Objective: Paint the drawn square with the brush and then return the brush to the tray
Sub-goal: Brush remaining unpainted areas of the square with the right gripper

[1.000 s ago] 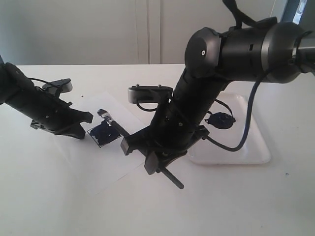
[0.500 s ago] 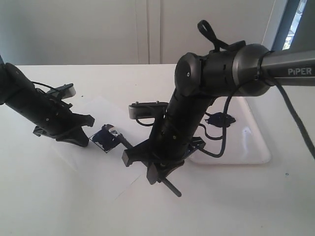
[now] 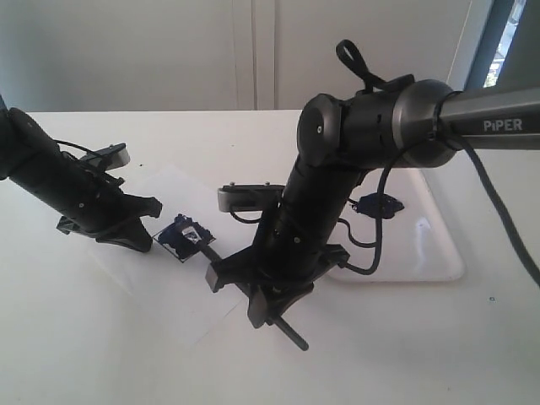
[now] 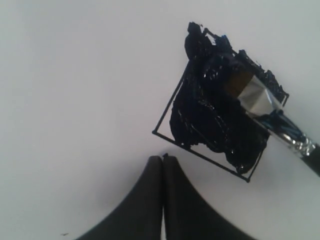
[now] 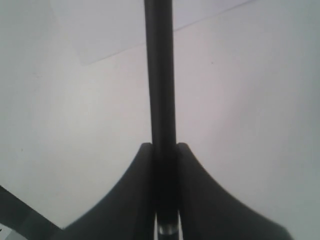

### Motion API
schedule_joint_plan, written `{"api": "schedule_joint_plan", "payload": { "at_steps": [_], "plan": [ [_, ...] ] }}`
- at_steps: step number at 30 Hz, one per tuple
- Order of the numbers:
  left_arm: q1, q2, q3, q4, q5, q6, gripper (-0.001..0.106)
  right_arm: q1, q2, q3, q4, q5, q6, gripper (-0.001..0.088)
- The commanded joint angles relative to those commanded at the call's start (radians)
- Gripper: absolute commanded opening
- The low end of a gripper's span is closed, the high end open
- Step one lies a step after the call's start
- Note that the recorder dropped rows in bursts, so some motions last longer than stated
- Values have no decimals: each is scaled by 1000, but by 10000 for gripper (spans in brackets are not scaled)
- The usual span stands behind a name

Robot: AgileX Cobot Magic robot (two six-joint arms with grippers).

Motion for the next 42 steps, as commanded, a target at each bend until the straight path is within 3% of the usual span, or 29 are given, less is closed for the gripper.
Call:
{"api": "schedule_joint_plan", "payload": {
  "at_steps": [23, 42],
  "plan": [
    [0, 0, 0, 3, -9, 0, 0, 0, -28, 2, -5, 92, -15, 0],
    [0, 0, 0, 7, -19, 0, 0, 15, -48, 3, -80, 139, 14, 0]
  ]
}}
